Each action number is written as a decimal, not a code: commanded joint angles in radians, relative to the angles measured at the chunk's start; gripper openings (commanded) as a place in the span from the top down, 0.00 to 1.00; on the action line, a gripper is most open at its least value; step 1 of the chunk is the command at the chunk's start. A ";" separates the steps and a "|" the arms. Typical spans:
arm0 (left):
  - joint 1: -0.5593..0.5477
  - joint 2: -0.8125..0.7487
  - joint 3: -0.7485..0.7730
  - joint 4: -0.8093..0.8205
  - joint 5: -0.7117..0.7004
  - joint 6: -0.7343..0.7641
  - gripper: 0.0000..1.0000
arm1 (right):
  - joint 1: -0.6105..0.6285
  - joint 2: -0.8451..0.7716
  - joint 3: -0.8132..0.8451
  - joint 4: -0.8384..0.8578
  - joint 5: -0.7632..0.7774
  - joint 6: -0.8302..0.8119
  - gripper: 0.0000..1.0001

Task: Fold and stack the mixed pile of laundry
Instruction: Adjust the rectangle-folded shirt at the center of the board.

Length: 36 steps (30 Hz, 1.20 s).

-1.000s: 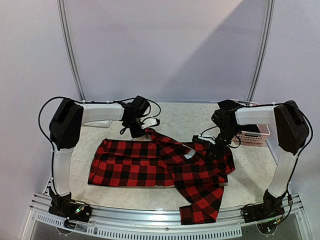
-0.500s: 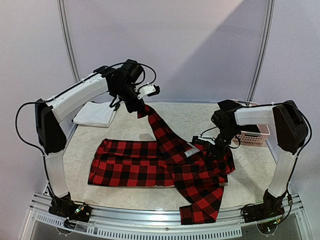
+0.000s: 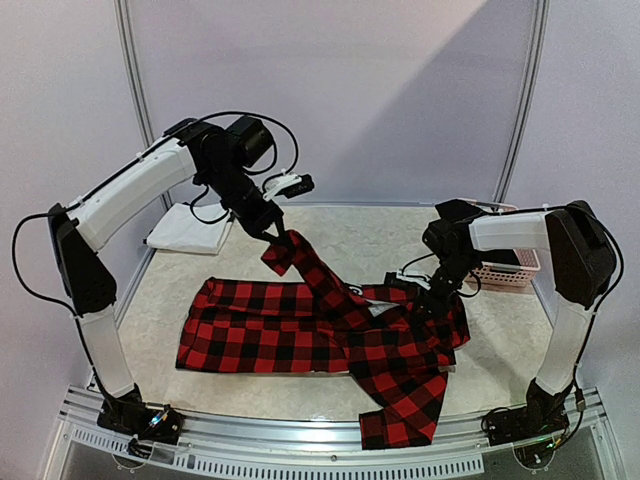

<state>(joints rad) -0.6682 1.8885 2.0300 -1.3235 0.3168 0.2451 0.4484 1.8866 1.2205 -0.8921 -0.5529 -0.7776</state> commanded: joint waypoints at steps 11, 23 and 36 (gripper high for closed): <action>0.097 -0.127 -0.245 0.030 0.618 -0.463 1.00 | -0.005 -0.010 0.008 -0.034 -0.012 -0.046 0.97; 0.358 0.188 -0.259 0.213 0.882 -0.617 1.00 | -0.005 0.010 0.023 -0.054 -0.017 -0.059 0.96; 0.429 0.341 -0.001 0.363 0.193 -0.615 0.62 | -0.005 0.035 0.032 -0.063 -0.024 -0.057 0.96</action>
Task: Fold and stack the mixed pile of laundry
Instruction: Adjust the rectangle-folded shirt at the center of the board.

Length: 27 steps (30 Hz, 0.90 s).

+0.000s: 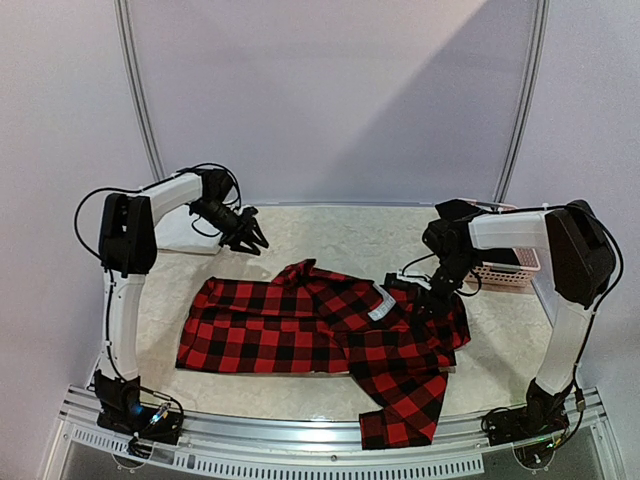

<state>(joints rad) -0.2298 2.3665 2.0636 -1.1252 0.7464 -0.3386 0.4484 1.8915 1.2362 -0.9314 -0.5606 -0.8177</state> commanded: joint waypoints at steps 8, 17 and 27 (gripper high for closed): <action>-0.232 -0.413 -0.470 0.346 -0.627 0.578 0.40 | -0.005 0.035 0.020 -0.027 -0.024 -0.015 0.96; -0.395 -0.372 -0.528 0.473 -0.801 0.829 0.40 | -0.005 0.044 0.025 -0.032 -0.032 -0.018 0.95; -0.451 -0.170 -0.323 0.374 -0.768 0.787 0.38 | -0.005 0.046 0.028 -0.022 -0.021 0.002 0.94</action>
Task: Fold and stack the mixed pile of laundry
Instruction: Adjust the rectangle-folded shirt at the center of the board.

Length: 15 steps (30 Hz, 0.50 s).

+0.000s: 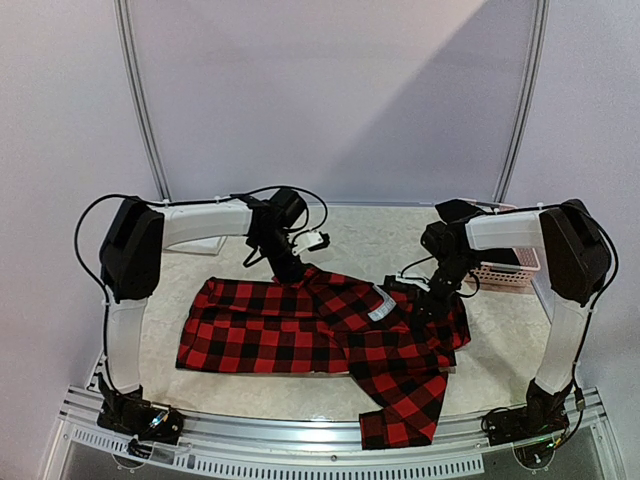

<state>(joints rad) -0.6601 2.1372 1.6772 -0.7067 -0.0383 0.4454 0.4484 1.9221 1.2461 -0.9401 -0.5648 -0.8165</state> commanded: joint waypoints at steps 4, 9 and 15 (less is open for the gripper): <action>-0.022 0.109 0.129 -0.121 0.013 -0.023 0.39 | -0.005 0.017 0.018 -0.013 -0.015 0.003 0.94; -0.024 0.096 0.150 -0.184 0.061 -0.074 0.38 | -0.005 0.017 0.016 -0.001 -0.003 0.015 0.94; -0.024 -0.043 0.076 -0.161 0.081 -0.169 0.36 | -0.005 0.022 0.014 0.034 0.028 0.052 0.95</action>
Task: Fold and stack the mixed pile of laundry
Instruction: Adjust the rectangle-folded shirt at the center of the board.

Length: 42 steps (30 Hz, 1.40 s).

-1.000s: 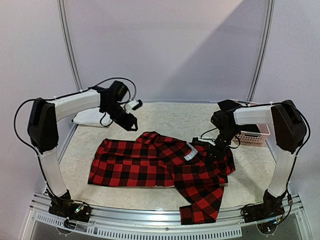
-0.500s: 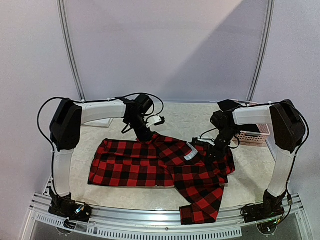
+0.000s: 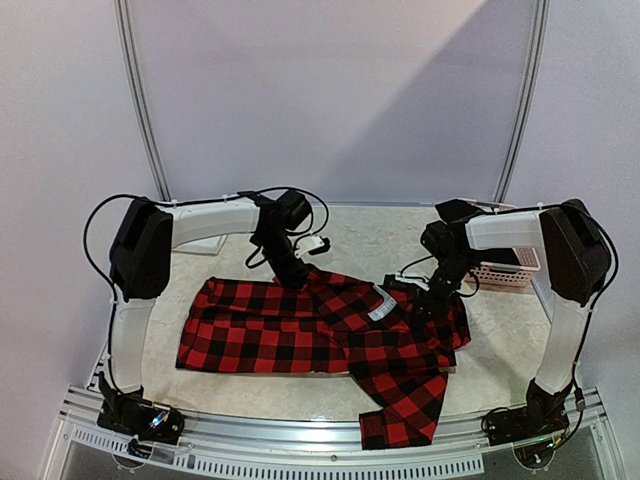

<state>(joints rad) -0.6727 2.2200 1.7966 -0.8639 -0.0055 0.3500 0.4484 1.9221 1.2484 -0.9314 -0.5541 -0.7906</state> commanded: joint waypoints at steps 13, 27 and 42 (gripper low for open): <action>-0.014 0.015 0.058 -0.029 0.070 -0.191 0.36 | -0.009 0.085 0.066 0.074 0.116 0.129 0.96; -0.012 0.029 0.130 -0.123 0.010 -0.096 0.86 | -0.028 0.083 0.059 0.116 0.154 0.188 0.91; -0.030 -0.577 -0.417 0.262 -0.093 0.362 1.00 | -0.042 0.081 0.044 0.138 0.196 0.198 0.91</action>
<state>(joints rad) -0.6792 1.7790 1.5169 -0.7315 -0.1280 0.5304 0.4229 1.9930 1.3041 -0.8253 -0.4278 -0.6060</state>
